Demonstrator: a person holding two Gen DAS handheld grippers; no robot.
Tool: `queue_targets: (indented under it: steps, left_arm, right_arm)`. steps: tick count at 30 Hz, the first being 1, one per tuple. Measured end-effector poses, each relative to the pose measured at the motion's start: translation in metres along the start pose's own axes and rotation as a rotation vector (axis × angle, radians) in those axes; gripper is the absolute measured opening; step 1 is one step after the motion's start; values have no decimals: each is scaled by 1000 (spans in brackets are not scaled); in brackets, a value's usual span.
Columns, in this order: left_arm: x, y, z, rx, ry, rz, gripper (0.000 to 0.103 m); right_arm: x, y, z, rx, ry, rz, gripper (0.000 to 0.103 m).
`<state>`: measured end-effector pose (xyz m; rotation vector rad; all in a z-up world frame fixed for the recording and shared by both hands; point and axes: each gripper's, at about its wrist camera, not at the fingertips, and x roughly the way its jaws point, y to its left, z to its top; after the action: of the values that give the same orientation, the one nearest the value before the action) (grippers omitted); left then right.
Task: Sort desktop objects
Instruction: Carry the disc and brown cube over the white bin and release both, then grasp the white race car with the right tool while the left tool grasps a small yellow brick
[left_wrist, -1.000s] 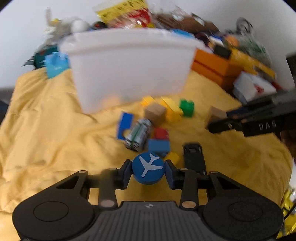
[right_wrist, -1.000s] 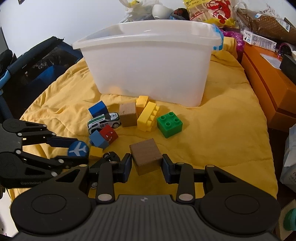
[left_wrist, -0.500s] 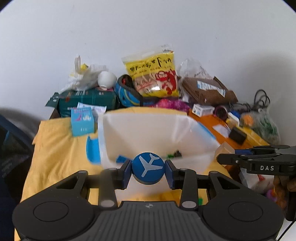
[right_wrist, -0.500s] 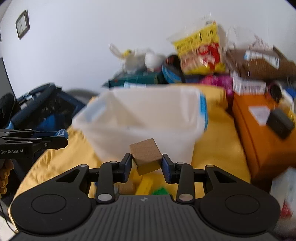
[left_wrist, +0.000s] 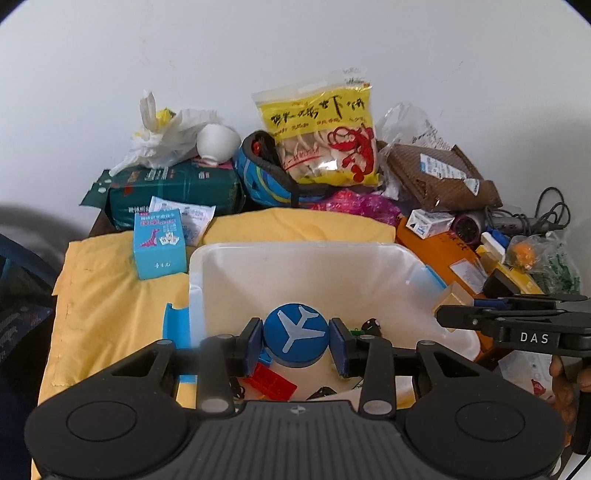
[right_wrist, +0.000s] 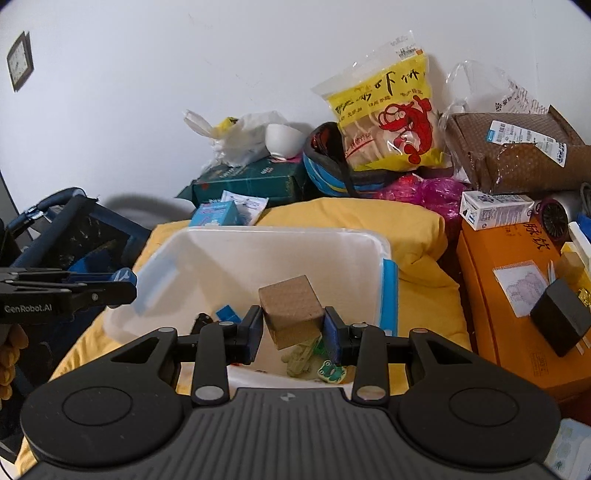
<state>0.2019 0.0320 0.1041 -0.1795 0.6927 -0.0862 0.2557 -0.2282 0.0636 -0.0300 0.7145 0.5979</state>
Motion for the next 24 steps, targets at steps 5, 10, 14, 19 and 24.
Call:
queue_targets:
  steps: [5,10,14,19,24]
  left_arm:
    - [7,-3,3,22,2,44,66]
    - [0,5,-9,2,-5,45,66]
    - [-15,9,-33,-14,-12,54,66]
    - [-37,10,-84,-2,-21,36,66]
    - [-48,17,-139,-43,13,49,66]
  right_arm:
    - [16,-7,3,28,42,-19,40]
    - [16,-10,1,33,30,-22,51]
    - [3,-5,-9,0,12,-7,50]
    - [-23,12,-44,-42,-3,21,50]
    - [-20,40,-118,-94,140,48,54]
